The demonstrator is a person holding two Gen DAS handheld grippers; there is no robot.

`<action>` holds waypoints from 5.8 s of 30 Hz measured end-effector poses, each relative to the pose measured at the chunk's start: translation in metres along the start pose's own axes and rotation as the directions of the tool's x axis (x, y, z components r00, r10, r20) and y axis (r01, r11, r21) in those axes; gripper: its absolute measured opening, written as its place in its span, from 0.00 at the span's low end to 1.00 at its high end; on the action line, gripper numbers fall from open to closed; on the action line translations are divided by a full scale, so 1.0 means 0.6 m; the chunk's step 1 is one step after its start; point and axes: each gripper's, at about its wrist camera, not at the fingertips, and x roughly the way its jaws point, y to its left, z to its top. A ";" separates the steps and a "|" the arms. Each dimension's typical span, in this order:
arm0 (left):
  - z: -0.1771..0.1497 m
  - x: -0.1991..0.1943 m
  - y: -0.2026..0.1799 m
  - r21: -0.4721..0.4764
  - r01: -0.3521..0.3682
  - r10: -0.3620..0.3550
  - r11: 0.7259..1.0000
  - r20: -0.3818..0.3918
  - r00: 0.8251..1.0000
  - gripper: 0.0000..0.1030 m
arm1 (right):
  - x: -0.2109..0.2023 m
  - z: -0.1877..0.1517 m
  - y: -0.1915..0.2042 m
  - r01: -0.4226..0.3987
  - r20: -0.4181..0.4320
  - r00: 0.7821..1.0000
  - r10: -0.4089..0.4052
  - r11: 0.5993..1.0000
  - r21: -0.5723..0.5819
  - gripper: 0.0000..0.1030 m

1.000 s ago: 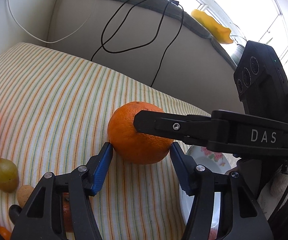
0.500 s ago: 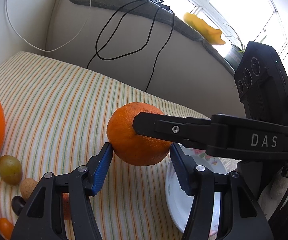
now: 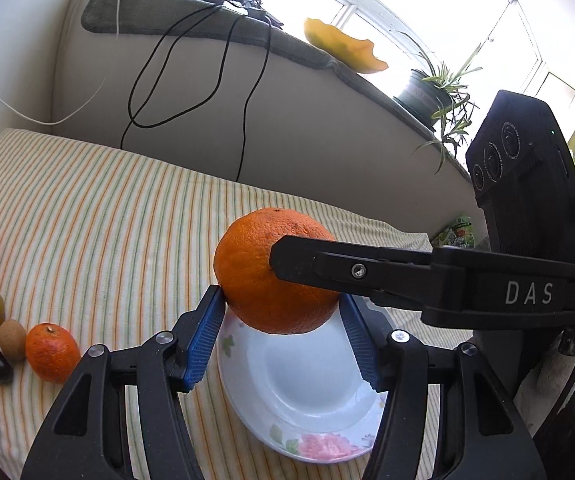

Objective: Organize fruits
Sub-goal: 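Carry the orange with the right tool and lower it into the plate, then open the right tool and withdraw it from the orange, then move the right tool to the oval orange and close on it, then lift the oval orange with the right tool and carry it to the plate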

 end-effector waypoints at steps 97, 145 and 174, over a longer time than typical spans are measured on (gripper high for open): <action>-0.019 -0.197 0.299 -0.138 -0.321 0.337 0.937 0.109 0.935 0.71 | 0.190 0.043 0.251 -0.085 -0.039 0.996 0.078 0.974 -0.208 0.88; -0.004 -0.177 0.287 -0.087 -0.301 0.310 0.950 0.118 0.944 0.62 | 0.273 0.053 0.273 -0.202 -0.190 0.965 0.182 0.975 -0.091 0.63; -0.074 -0.117 0.005 0.130 -0.087 0.073 0.988 0.105 0.992 0.62 | -0.062 -0.107 0.098 -0.057 0.014 0.998 0.056 0.998 0.037 0.63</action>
